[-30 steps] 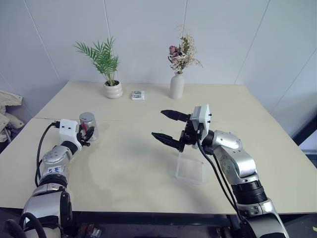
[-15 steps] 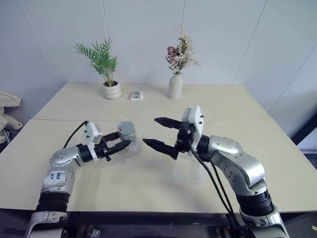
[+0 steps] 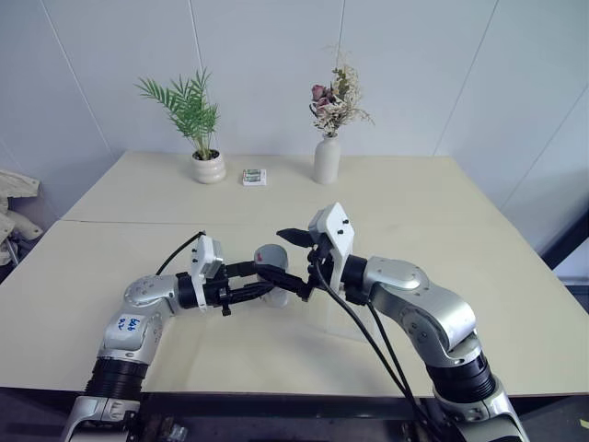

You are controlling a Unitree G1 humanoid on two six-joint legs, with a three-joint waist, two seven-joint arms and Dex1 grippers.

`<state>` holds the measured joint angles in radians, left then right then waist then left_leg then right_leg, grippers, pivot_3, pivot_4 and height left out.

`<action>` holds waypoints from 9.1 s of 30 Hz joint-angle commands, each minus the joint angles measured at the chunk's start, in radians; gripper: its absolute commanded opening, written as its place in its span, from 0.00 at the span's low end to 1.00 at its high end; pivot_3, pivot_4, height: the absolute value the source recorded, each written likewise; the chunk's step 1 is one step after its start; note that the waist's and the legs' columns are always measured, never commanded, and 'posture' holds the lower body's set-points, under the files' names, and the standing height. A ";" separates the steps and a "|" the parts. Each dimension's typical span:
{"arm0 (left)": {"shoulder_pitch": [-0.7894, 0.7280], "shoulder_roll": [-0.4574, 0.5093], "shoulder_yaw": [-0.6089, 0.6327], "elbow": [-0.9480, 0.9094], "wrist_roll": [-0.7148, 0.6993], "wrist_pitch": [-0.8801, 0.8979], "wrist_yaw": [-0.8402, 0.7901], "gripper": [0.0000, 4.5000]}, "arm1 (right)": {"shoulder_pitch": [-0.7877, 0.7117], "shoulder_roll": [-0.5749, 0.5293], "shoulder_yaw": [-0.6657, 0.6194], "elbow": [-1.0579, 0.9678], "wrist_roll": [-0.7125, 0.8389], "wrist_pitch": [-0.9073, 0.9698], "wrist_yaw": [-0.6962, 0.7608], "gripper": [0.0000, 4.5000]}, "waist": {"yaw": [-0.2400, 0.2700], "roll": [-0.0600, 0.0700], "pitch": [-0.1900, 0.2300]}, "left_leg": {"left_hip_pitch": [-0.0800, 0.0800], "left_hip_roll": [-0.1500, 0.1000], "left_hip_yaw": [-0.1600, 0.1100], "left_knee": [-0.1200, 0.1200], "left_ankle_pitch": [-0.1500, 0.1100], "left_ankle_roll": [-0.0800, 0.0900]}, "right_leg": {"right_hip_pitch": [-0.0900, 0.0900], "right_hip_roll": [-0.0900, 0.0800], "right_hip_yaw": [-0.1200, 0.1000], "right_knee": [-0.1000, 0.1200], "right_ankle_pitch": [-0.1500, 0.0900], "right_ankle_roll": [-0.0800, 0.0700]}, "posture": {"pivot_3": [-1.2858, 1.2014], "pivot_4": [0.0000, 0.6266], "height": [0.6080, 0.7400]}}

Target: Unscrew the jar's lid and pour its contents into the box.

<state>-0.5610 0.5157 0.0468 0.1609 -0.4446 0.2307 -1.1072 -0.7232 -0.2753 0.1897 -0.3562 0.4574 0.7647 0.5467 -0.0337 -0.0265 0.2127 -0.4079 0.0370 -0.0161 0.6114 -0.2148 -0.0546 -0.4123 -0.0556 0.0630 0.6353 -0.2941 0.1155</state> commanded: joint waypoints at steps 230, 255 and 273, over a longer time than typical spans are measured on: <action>-0.094 -0.044 -0.015 0.006 -0.030 -0.026 -0.069 0.42 | -0.151 -0.112 -0.124 0.242 0.175 0.036 0.342 0.99 | 0.003 0.001 0.001 | -0.004 0.000 0.000 0.000 -0.002 0.002 | 0.000 0.000 0.000 -0.006 0.001 0.003 | 0.52 0.24 1.00; -0.066 -0.037 -0.016 -0.013 -0.026 -0.026 -0.068 0.42 | -0.176 -0.045 -0.313 0.201 0.408 0.117 0.276 0.56 | 0.003 0.001 0.001 | -0.004 0.000 0.000 0.000 -0.002 0.002 | -0.001 0.000 0.000 -0.006 0.001 0.003 | 0.52 0.24 1.00; -0.073 -0.035 0.016 -0.021 -0.057 0.009 -0.042 0.42 | 0.303 -0.345 -0.632 0.292 0.098 -0.255 0.072 0.56 | 0.000 0.001 0.001 | -0.004 -0.003 0.001 0.001 -0.003 0.004 | 0.000 -0.002 0.001 -0.008 0.000 0.006 | 0.52 0.24 1.00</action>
<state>-0.6118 0.4812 0.0457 0.1650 -0.4750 0.2409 -1.1485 -0.4076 -0.6219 -0.3948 -0.0430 0.5448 0.5438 0.6521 -0.0334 -0.0258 0.2133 -0.4122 0.0335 -0.0146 0.6129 -0.2180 -0.0502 -0.4120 -0.0573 0.0652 0.6278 -0.2934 0.1220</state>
